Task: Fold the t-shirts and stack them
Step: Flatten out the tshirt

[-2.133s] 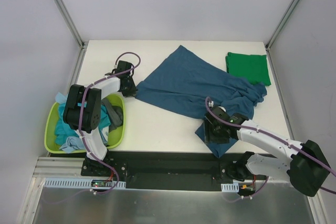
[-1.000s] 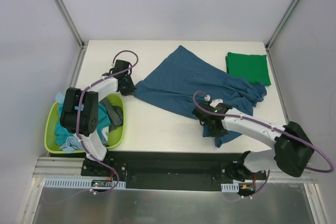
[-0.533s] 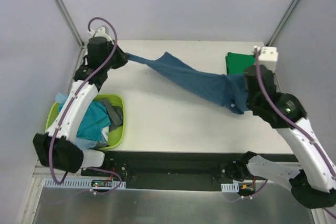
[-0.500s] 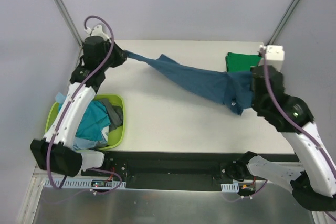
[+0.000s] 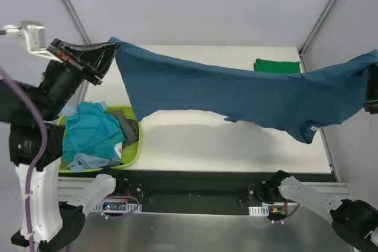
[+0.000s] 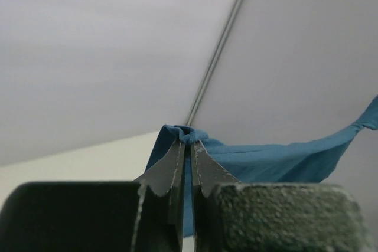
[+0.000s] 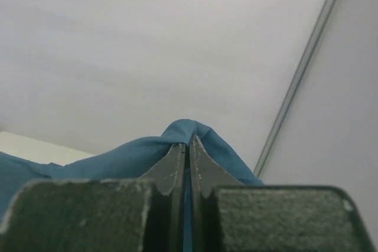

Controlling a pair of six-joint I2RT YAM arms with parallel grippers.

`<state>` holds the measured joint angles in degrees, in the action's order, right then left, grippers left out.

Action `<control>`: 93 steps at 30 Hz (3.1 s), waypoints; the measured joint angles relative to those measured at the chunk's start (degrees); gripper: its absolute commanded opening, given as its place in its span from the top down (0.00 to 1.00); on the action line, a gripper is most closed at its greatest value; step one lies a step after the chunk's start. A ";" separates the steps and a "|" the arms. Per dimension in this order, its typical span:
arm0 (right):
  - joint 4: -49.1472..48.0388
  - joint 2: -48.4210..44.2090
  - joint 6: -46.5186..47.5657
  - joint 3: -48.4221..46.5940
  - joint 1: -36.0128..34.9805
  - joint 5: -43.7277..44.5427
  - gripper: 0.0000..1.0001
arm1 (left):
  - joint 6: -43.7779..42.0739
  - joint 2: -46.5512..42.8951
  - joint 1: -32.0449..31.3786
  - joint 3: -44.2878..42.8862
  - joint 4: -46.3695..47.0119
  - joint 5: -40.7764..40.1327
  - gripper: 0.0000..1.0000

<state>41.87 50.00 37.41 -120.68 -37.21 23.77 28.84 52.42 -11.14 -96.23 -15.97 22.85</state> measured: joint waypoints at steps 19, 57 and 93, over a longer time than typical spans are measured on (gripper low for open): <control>-17.07 28.30 20.79 -0.74 12.90 2.40 1.00 | -3.39 20.61 0.00 -0.76 0.17 -10.10 1.00; -17.53 75.58 -0.52 1.97 24.83 -15.37 0.80 | -12.13 81.37 4.20 -22.75 -3.13 -25.27 0.75; -17.64 50.34 -40.13 53.40 45.86 -40.17 0.08 | -8.55 53.77 -6.08 25.81 2.60 -3.54 0.01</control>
<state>24.23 100.33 -2.72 -67.29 8.64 -16.40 20.29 106.19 -17.21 -70.41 -13.37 19.31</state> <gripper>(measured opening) 0.946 0.990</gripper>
